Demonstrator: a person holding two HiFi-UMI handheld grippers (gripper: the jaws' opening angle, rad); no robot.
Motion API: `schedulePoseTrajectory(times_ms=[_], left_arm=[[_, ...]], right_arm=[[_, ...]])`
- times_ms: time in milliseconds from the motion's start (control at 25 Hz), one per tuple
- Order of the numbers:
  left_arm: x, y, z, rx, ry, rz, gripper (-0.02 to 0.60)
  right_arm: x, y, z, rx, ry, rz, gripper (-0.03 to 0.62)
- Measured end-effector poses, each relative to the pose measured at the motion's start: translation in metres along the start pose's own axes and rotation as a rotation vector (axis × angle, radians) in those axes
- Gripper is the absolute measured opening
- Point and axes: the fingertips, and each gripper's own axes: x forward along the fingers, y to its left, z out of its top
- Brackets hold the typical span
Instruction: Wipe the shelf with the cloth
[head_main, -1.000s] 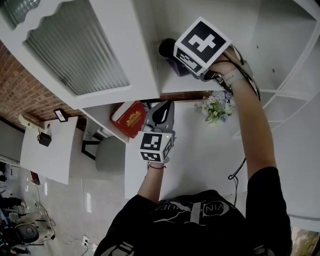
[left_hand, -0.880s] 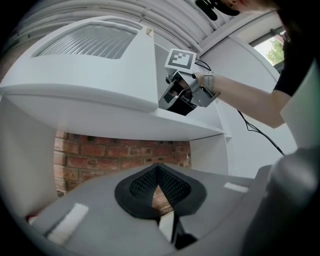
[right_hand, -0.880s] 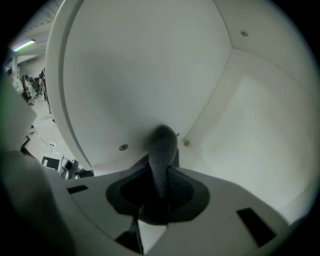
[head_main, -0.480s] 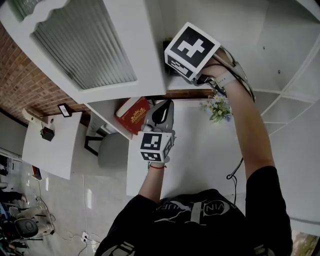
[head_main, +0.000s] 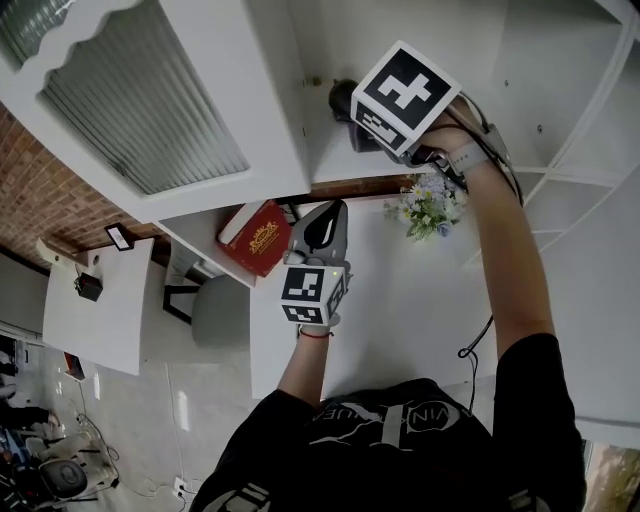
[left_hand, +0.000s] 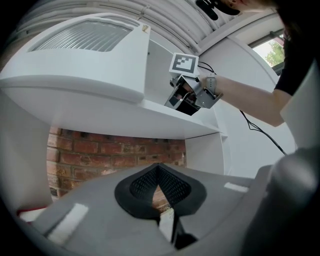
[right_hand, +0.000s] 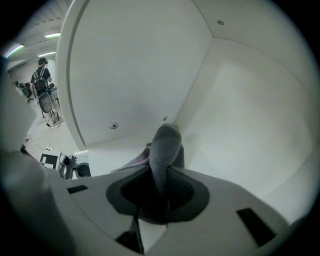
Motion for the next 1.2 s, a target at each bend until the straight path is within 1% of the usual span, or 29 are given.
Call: schedulePoseTrajectory(times_ms=[200, 360, 680, 800, 880, 1000, 1120, 1200], left_arm=[[0.011, -0.012, -0.003, -0.003, 0.000, -0.038, 0.012], [0.021, -0.022, -0.004, -0.006, -0.003, -0.073, 0.012], [0.037, -0.046, -0.004, -0.020, -0.008, -0.139, 0.012], [0.041, -0.056, -0.004, -0.024, -0.011, -0.162, 0.012], [0.043, -0.061, -0.004, -0.028, -0.013, -0.173, 0.012], [0.045, -0.068, -0.005, -0.036, -0.010, -0.188, 0.012], [0.047, -0.072, -0.008, -0.039, -0.008, -0.196, 0.012], [0.048, -0.074, -0.009, -0.039, -0.007, -0.199, 0.012]], right_arm=[[-0.009, -0.024, -0.026, 0.050, 0.022, -0.049, 0.092], [-0.019, -0.046, -0.051, 0.080, 0.065, -0.118, 0.092], [-0.045, -0.095, -0.107, 0.113, 0.204, -0.301, 0.092], [-0.056, -0.108, -0.129, 0.130, 0.274, -0.363, 0.092], [-0.065, -0.117, -0.144, 0.119, 0.345, -0.430, 0.092], [-0.073, -0.132, -0.157, 0.062, 0.427, -0.524, 0.092], [-0.077, -0.144, -0.168, 0.018, 0.491, -0.590, 0.092], [-0.079, -0.147, -0.173, 0.006, 0.515, -0.618, 0.091]])
